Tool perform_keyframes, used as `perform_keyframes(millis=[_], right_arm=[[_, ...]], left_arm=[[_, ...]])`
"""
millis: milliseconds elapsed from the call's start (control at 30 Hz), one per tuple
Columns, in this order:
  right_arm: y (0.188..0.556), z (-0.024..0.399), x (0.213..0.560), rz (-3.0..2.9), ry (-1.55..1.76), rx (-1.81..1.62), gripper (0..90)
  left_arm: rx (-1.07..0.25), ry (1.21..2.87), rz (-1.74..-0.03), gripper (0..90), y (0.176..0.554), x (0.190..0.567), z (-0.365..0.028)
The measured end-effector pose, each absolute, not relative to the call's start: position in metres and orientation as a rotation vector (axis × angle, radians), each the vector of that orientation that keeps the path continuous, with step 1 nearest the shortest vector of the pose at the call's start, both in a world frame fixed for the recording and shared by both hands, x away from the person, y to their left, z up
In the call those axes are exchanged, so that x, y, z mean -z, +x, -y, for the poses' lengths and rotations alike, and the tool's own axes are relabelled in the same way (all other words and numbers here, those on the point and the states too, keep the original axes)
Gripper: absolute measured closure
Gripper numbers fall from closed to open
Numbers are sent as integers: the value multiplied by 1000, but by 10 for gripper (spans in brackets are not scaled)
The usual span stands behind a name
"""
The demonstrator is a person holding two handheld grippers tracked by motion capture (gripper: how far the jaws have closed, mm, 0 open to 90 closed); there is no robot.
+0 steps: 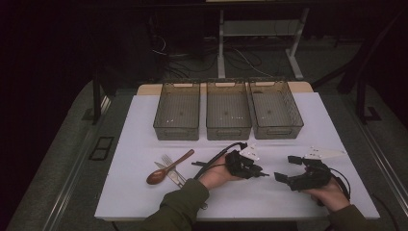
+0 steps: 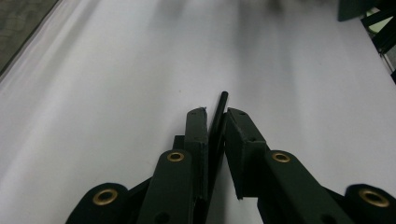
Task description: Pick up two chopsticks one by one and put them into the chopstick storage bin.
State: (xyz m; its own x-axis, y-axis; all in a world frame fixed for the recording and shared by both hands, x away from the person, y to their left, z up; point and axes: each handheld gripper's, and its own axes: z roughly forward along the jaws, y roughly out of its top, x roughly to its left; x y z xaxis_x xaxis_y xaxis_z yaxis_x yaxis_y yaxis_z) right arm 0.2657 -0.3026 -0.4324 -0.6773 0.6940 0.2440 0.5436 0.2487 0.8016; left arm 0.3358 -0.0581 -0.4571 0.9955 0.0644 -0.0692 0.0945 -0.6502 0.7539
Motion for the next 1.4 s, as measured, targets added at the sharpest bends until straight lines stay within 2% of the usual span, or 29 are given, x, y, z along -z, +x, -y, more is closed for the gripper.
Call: perform_keyframes(millis=[100, 133, 167, 233, 433, 533, 800, 967, 1133, 1400], right_arm=[[265, 304, 432, -2348, 1182, -1408, 57], [265, 304, 432, -2347, 1182, -1410, 57], [265, 304, 432, -2347, 1179, -1411, 57], [265, 305, 432, -2347, 1181, -1413, 57], [263, 309, 434, -2334, 1184, -1413, 57], [263, 312, 434, -2324, 1187, -1412, 57], [264, 310, 437, -2336, 1171, -1394, 57], [264, 310, 437, -2337, 1176, -1392, 57], [264, 310, 437, -2335, 1170, -1393, 57], [264, 310, 437, -2334, 1172, -1393, 57]], left_arm=[[52, 2268, -129, 776, 337, 458, 59], [53, 2266, -137, 713, 337, 458, 58], [45, 2274, -133, 713, 338, 457, 58], [43, 2270, -154, 659, 339, 456, 55], [31, 2240, -236, 640, 341, 443, 32], [-14, 2238, -280, 665, 342, 436, 11], [-134, 2271, -493, 823, 349, 433, -61], [-190, 2327, -623, 880, 354, 439, -87], [-168, 2338, -670, 884, 352, 443, -96], [-134, 2361, -653, 885, 340, 441, -103]])
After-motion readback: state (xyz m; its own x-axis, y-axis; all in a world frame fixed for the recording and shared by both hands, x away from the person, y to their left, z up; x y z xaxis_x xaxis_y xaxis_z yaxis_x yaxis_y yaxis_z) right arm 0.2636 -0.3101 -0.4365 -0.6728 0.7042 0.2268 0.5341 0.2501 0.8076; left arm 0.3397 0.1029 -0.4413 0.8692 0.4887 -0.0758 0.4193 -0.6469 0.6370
